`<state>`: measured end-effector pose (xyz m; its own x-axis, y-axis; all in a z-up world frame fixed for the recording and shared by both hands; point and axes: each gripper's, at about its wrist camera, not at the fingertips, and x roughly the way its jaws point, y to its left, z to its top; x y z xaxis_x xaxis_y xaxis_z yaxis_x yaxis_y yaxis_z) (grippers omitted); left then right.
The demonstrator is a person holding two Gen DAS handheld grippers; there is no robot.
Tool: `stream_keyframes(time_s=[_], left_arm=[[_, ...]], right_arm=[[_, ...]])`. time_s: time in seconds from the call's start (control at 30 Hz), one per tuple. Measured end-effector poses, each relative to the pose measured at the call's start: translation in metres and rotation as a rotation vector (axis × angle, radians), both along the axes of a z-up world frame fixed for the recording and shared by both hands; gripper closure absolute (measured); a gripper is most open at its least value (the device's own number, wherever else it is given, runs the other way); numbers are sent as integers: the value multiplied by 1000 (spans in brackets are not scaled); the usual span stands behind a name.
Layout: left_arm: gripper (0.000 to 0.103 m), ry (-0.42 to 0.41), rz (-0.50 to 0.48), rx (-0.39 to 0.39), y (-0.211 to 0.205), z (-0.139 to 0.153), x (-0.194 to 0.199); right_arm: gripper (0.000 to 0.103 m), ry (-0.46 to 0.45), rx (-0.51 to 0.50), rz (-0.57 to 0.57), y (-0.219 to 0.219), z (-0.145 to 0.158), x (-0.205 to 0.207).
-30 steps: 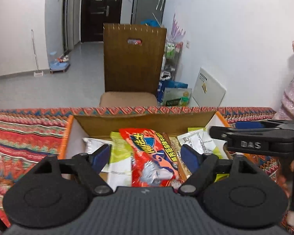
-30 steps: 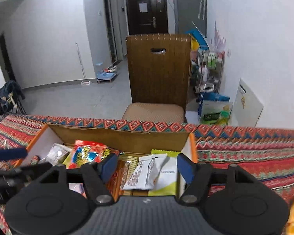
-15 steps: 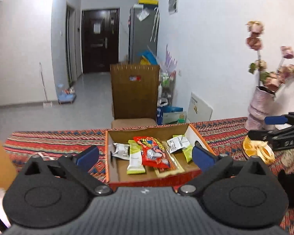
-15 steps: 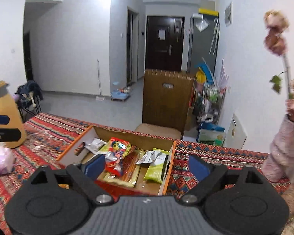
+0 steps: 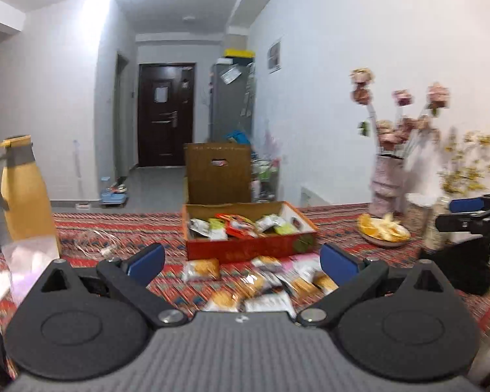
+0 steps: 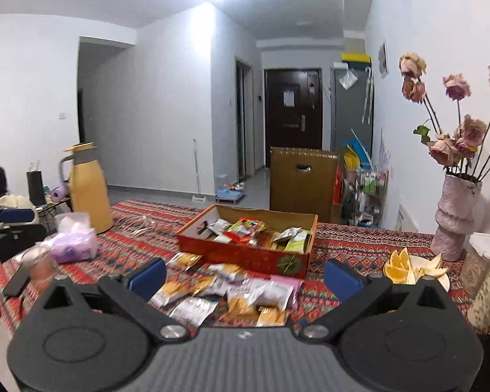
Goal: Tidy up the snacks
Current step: 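Move both tools back over the remaining cookie packets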
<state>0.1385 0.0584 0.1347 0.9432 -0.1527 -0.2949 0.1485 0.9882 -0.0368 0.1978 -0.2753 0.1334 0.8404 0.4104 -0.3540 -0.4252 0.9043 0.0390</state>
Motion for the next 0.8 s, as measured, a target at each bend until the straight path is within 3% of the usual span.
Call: stream_keyframes(time_s=[0.17,0.4,0.5,0.6,0.8], left_arm=[[0,11,56,-3,0,-44,-61],[0,15,235,18,8,-97,-95],[0,46,257,0,16,-114,-96],[0,87,248,-25,20,-126,-89],[0,126,203,-2,8,-141,-59]], right_arm=[[0,5,-12,2,3,-40,-60],[0,21,-47,-97,16,-102,-112],[0,64,9,-121,20,-128,-114],[0,111,-2,-149,29,-147,-105],[0,160,-20,-124,46,-168,-80]])
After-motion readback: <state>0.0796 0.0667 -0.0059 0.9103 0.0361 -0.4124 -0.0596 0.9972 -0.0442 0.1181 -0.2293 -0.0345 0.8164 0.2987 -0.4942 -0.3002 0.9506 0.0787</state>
